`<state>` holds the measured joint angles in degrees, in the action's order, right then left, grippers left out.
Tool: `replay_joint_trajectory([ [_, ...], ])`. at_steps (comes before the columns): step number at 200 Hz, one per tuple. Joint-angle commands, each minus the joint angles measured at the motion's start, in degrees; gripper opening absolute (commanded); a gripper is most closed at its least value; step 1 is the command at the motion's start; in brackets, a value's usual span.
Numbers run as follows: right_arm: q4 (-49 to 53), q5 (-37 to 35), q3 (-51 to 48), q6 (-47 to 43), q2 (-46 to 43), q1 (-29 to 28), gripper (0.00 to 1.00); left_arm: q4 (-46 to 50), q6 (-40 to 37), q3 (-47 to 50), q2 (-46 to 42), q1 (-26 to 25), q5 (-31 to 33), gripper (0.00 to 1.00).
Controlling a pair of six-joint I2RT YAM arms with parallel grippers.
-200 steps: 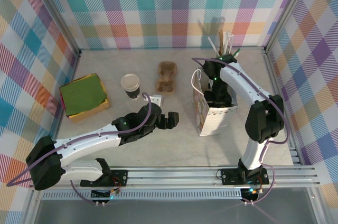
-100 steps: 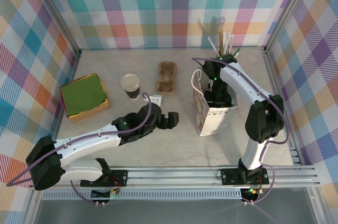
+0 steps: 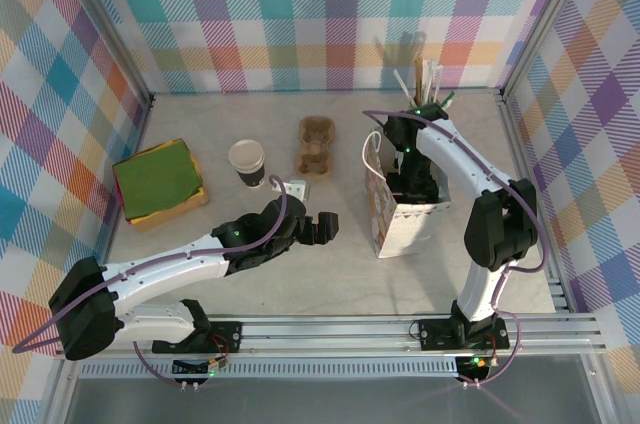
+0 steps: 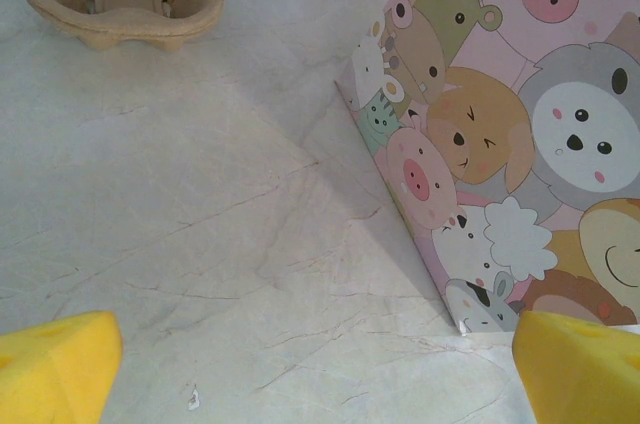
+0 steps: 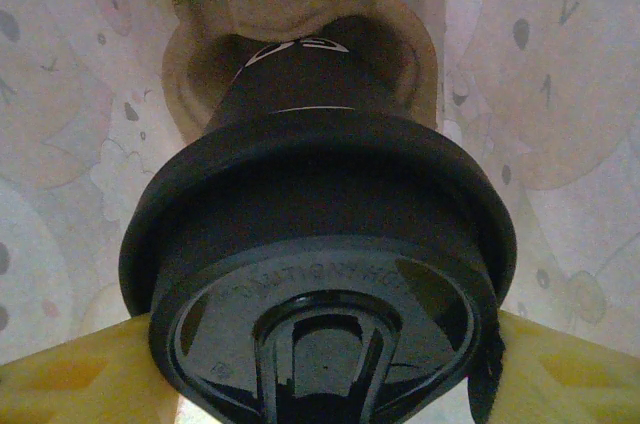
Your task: Pack the takeout coffee
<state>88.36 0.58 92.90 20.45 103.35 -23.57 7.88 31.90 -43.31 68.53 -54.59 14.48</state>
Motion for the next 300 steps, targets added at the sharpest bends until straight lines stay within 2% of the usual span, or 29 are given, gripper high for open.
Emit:
replay_joint_trajectory([
  [1,-0.49,1.20,-1.18,-0.43,-0.16,0.46,0.67,1.00,0.16,-1.51,-0.42,0.57,0.41,1.00],
  [300,-2.62,2.32,-2.83,-0.50,0.55,0.51,0.67,1.09,0.41,-1.18,-0.48,0.58,0.46,1.00],
])
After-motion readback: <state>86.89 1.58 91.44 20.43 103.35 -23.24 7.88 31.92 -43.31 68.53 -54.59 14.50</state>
